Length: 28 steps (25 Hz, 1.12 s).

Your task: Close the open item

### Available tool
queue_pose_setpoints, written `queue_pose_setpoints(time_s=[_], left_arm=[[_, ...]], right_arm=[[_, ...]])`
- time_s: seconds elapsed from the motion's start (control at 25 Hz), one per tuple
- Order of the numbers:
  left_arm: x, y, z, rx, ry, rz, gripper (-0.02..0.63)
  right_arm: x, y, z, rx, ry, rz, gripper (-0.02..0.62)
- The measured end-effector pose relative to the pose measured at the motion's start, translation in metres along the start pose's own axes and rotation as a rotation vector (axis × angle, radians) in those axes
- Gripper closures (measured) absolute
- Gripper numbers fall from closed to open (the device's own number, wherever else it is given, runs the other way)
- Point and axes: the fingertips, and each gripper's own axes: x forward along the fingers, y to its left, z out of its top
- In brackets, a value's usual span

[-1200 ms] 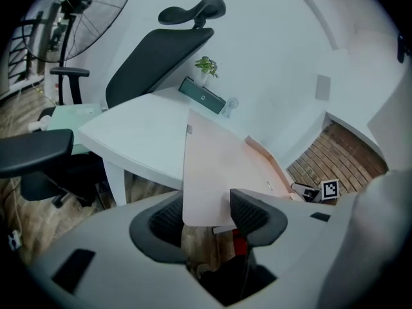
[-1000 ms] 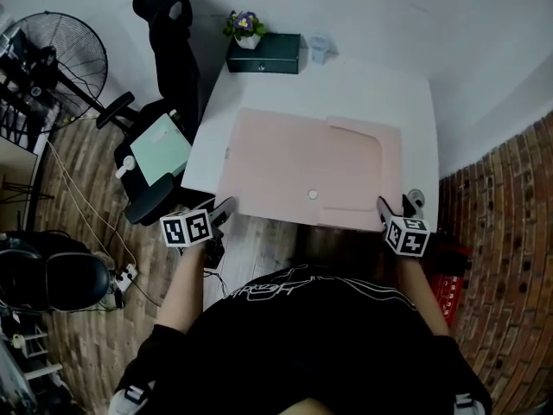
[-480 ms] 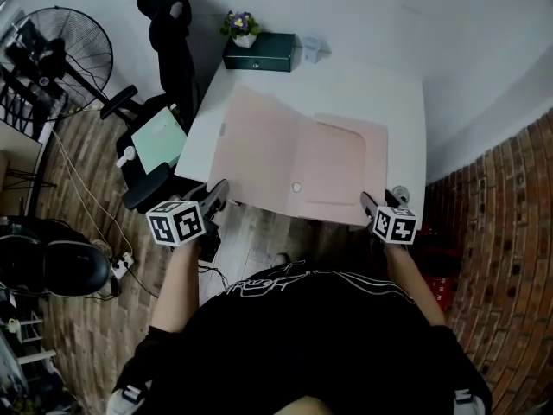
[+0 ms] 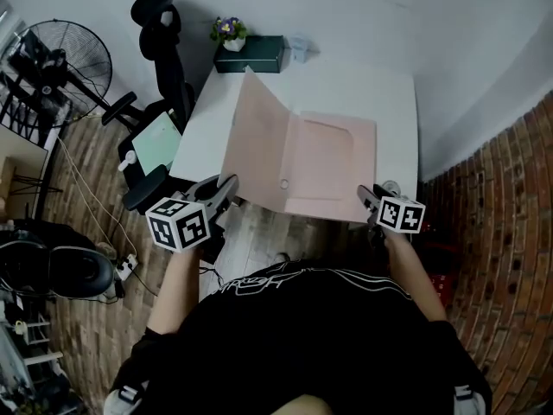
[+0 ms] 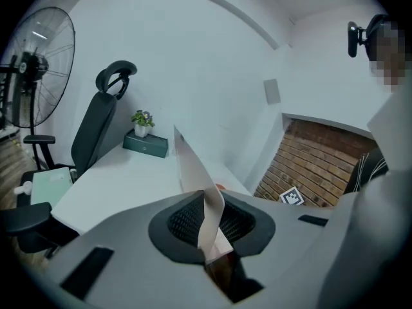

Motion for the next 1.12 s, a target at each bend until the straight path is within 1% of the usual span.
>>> queue_pose_setpoints(time_s=[0.08,0.2,0.32,0.36,0.4,0.64,0.88,1.0,1.12], left_arm=[[0.005,-0.017,0.004,0.017,0.001,-0.027,0.538],[0.014,-0.044,0.007,0.043,0.000,-0.062,0.546],[0.027,-0.067,0.007,0.072,0.010,-0.090,0.548],[0.032,-0.074,0.007,0.077,0.017,-0.100,0.548],[0.036,-0.081,0.006,0.082,0.024,-0.109,0.548],[0.059,-0.117,-0.006,0.129,0.067,-0.142,0.548],[0.093,-0.157,-0.031,0.171,0.135,-0.186,0.548],[0.108,-0.169,-0.044,0.200,0.174,-0.196,0.548],[0.121,-0.177,-0.056,0.205,0.202,-0.206,0.548]], right_arm=[[-0.002,0.001,-0.002,0.028,0.005,0.045,0.387],[-0.003,0.003,-0.007,0.033,0.022,0.099,0.404],[-0.002,0.000,-0.006,0.076,0.028,0.132,0.454],[-0.001,-0.002,-0.006,0.086,0.031,0.135,0.490],[0.000,-0.004,-0.007,0.090,0.035,0.138,0.508],[0.003,-0.006,-0.007,0.081,0.050,0.179,0.511],[0.003,-0.007,-0.008,0.068,0.060,0.205,0.511],[0.004,-0.006,-0.007,0.053,0.064,0.208,0.511],[0.004,-0.004,-0.006,0.042,0.071,0.209,0.511]])
